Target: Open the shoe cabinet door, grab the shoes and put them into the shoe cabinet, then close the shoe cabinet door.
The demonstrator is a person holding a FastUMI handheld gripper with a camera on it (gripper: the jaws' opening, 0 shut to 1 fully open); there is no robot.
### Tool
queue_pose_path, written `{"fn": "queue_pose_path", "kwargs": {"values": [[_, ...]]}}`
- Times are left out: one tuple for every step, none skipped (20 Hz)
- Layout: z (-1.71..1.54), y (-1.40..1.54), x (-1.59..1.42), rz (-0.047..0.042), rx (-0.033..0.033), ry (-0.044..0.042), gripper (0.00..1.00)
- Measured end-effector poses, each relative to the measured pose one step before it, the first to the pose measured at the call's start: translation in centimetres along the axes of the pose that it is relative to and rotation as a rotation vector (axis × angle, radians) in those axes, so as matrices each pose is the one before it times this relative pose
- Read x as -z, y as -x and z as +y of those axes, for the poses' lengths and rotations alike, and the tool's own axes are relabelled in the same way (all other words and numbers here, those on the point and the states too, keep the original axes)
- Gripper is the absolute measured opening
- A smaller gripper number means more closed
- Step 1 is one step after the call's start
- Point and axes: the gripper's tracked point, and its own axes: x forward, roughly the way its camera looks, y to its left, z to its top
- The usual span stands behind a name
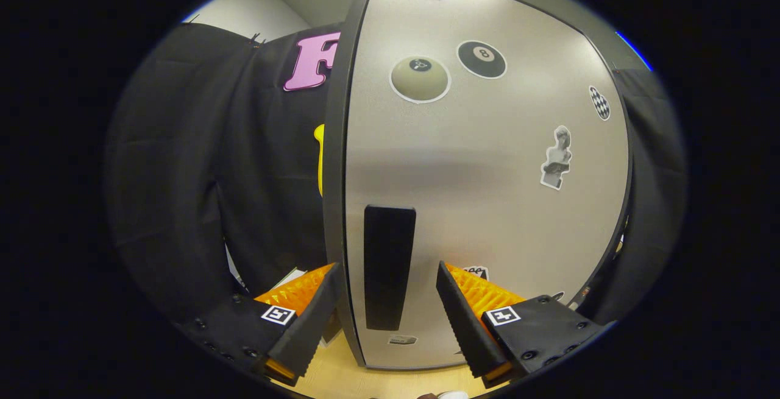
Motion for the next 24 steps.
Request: {"fn": "queue_pose_path", "kwargs": {"values": [[0.103,0.02,-0.098,-0.00402,0.00152,-0.00303,0.98],[-0.033,-0.009,-0.19,-0.00322,0.00445,-0.0045,0.95],[-0.157,-0.094,-0.039,-0.00055,0.00653,-0.00536,0.92],[-0.269,-0.053,0.013,0.00544,0.01018,-0.00702,0.83],[0.004,-0.14,0.198,0.00778,-0.00137,-0.0111,0.73],[0.059,-0.13,0.078,0.00865,-0.00391,-0.00882,0.64],[0.102,-0.023,0.054,0.00467,-0.00816,-0.01051,0.58],[0.026,-0.114,0.119,0.0088,-0.00186,-0.00682,0.52],[0.408,-0.18,0.137,0.00863,-0.0171,-0.01061,0.47],[-0.117,0.651,-0.215,-0.00606,0.00068,-0.00335,0.41],[0.116,-0.423,0.184,0.00926,0.00036,0.00127,0.36],[-0.067,0.173,-0.143,-0.0048,-0.00104,0.0029,0.33],[-0.063,-0.336,0.226,0.00134,-0.00558,-0.00336,0.31],[0.144,0.362,-0.141,-0.00386,-0.00697,0.00836,0.27],[-0.149,-0.016,0.041,-0.00706,-0.00973,0.00696,0.23],[0.056,-0.068,0.04,-0.00919,-0.01038,0.00018,0.2],[0.093,0.297,0.059,-0.00154,-0.01185,0.0066,0.16],[0.066,0.366,-0.068,0.00648,-0.01197,0.00062,0.11],[0.201,0.33,0.12,-0.00092,-0.01326,0.00094,0.06],[0.028,0.424,0.044,0.00027,-0.01326,-0.00085,0.06],[0.066,0.515,0.089,0.00288,-0.01339,0.00052,0.06],[0.019,0.613,-0.127,-0.00784,-0.01002,-0.00343,0.06],[0.153,0.71,0.218,0.00026,-0.00941,-0.00094,0.06],[-0.017,0.799,-0.007,-0.00507,-0.00964,0.00391,0.06]]}}
